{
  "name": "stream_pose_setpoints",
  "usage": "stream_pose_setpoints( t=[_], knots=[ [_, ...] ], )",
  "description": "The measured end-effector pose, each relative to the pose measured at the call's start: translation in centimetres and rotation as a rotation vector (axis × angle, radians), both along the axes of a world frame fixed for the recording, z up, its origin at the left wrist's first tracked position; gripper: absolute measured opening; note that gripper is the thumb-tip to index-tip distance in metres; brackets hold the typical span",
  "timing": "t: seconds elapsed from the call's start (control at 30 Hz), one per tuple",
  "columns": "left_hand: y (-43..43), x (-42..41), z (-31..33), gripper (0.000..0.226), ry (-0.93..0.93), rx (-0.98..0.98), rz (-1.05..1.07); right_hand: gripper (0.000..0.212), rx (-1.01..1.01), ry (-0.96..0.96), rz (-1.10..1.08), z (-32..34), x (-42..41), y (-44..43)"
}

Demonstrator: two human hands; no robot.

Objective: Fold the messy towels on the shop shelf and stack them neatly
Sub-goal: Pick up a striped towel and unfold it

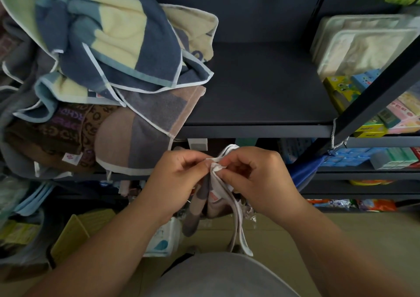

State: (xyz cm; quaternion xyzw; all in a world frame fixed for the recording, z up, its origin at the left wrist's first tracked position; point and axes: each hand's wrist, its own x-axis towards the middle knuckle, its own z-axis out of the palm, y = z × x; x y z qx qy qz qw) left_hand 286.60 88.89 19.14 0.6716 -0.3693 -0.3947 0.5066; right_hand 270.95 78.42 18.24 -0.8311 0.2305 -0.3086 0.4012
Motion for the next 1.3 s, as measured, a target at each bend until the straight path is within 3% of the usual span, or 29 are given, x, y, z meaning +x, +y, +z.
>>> stream_pose_setpoints(
  t=[0.23, 0.4, 0.5, 0.7, 0.83, 1.0, 1.17, 1.27, 1.3],
  knots=[
    [0.3, -0.2, 0.0, 0.011, 0.047, -0.017, -0.071, 0.015, -0.185, 0.031, -0.019, -1.5, 0.1, -0.7],
    [0.2, 0.8, -0.2, 0.008, 0.030, -0.041, -0.076, 0.025, -0.298, 0.296, 0.020, -3.0, -1.3, -2.5],
    [0.5, 1.9, 0.4, 0.009, 0.010, -0.098, -0.073, 0.020, -0.395, 0.421, -0.022, -3.4, -2.5, -3.7],
    [1.1, 4.8, 0.3, 0.014, -0.231, -0.073, -0.067, 0.024, -0.404, 0.352, 0.071, -1.6, -4.1, -6.0],
    [1.1, 5.2, 0.0, 0.012, -0.250, -0.079, -0.057, 0.027, -0.453, 0.234, 0.115, 1.5, -4.3, -6.0],
    [0.8, 4.5, 1.2, 0.011, -0.268, -0.160, -0.091, 0.037, -0.456, 0.224, 0.103, 3.9, -4.2, -6.2],
    [0.8, 4.2, 2.3, 0.018, -0.270, -0.284, -0.061, 0.037, -0.294, 0.023, 0.138, 5.6, -4.1, -4.6],
    [0.2, 3.0, 2.3, 0.018, -0.329, -0.338, 0.045, 0.019, 0.093, -0.118, 0.070, 5.4, -3.2, -4.8],
    [-0.3, 2.7, 2.1, 0.019, -0.353, -0.343, 0.090, 0.022, 0.238, -0.185, 0.035, 5.2, -2.8, -4.9]
  ],
)
